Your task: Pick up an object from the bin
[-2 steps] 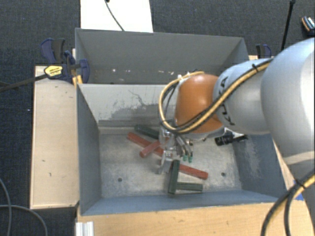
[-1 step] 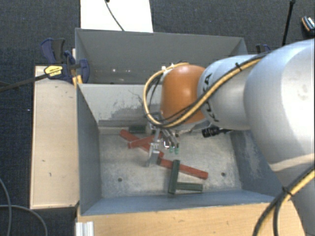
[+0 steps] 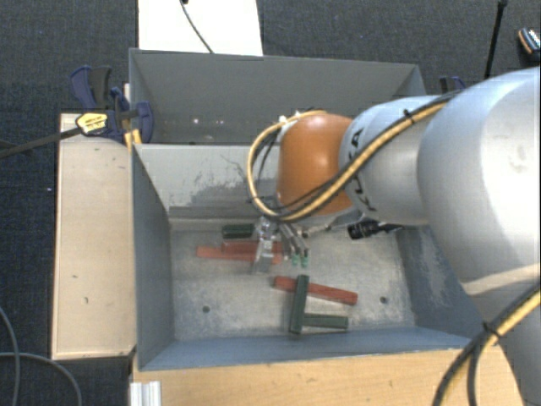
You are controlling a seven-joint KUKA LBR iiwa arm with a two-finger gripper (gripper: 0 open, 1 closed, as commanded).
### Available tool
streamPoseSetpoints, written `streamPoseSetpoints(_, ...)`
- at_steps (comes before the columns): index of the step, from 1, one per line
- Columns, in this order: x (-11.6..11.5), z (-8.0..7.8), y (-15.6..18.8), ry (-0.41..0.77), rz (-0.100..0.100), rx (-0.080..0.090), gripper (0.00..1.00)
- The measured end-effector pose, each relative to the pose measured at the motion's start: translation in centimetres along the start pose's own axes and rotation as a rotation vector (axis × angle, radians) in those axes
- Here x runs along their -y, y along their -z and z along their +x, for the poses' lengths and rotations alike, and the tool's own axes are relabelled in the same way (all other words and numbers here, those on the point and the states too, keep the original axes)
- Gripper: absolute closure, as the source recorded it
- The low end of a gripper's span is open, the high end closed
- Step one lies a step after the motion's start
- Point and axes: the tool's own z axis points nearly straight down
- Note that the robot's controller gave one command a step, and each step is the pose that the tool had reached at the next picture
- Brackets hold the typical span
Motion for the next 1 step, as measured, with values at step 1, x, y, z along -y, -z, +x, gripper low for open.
streamPoseSetpoints(1, 1.96, -0.69, 18.01, 0.000, -0.001, 0.008, 1.00)
